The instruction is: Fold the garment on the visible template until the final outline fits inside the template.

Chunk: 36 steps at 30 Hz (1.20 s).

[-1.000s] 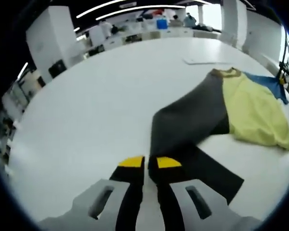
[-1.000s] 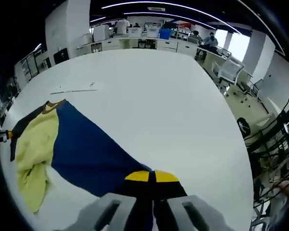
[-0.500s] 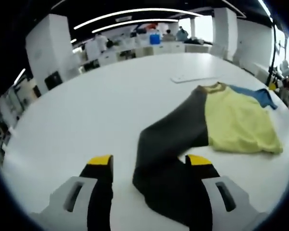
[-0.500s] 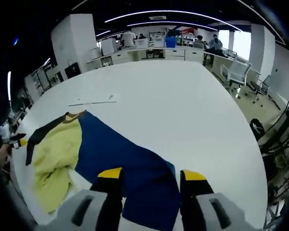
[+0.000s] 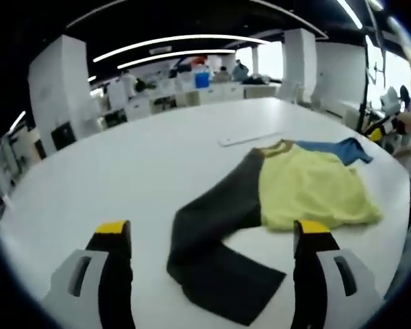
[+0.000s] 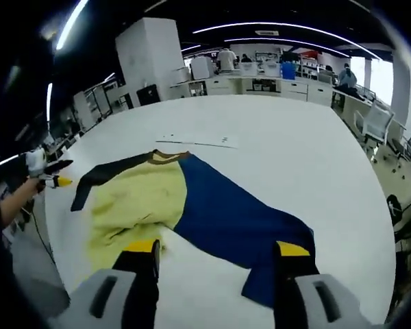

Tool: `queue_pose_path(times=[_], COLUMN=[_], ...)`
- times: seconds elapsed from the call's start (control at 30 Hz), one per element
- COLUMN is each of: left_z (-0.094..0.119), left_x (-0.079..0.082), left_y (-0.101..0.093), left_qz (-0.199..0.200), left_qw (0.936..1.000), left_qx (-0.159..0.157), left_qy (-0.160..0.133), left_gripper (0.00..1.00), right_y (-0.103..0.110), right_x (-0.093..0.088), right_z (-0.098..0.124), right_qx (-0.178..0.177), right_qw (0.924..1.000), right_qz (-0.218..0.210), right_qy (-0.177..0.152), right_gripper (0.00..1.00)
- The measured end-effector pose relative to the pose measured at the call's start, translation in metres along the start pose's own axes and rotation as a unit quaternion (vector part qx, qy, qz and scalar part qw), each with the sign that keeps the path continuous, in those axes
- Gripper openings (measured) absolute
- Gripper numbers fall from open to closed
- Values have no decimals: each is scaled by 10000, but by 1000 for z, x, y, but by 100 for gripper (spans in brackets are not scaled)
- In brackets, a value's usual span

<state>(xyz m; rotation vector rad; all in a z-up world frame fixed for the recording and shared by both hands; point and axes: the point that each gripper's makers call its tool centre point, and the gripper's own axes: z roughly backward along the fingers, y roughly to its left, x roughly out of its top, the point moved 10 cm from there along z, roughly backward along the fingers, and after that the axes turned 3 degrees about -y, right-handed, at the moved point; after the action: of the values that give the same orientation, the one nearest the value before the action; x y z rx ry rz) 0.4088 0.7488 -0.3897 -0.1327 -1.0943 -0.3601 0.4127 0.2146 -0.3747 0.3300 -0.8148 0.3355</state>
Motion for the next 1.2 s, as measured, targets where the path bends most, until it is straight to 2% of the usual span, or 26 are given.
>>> queue_pose_path(times=[0.23, 0.37, 0.47, 0.57, 0.67, 0.8, 1.1, 1.2], left_z=[12, 18, 23, 27, 33, 41, 58, 61], left_x=[-1, -2, -4, -6, -7, -6, -2, -5], left_y=[-12, -24, -31, -37, -46, -53, -71, -76], left_qz=[-261, -252, -253, -164, -252, -263, -356, -392], left_qw=[9995, 9991, 9986, 9979, 9968, 9963, 9941, 9935], left_qx=[-191, -344, -472, -619, -754, -815, -1005, -1056], left_qy=[-16, -1, -15, -27, -18, -88, -199, -150], left_gripper=[99, 99, 99, 99, 99, 99, 99, 98], right_y=[38, 60, 73, 85, 98, 116, 146, 154], right_x=[-3, -5, -8, -10, -10, -11, -16, -19], right_z=[2, 1, 0, -1, -3, -6, -26, -33], right_qx=[669, 974, 1104, 1244, 1455, 1638, 2075, 2150], right_qw=[9974, 9934, 9904, 9884, 9855, 9813, 9674, 9647], right_qz=[218, 575, 790, 840, 857, 998, 1441, 1511], right_qy=[145, 189, 255, 228, 178, 146, 171, 190], right_gripper=[70, 70, 71, 72, 72, 72, 68, 67])
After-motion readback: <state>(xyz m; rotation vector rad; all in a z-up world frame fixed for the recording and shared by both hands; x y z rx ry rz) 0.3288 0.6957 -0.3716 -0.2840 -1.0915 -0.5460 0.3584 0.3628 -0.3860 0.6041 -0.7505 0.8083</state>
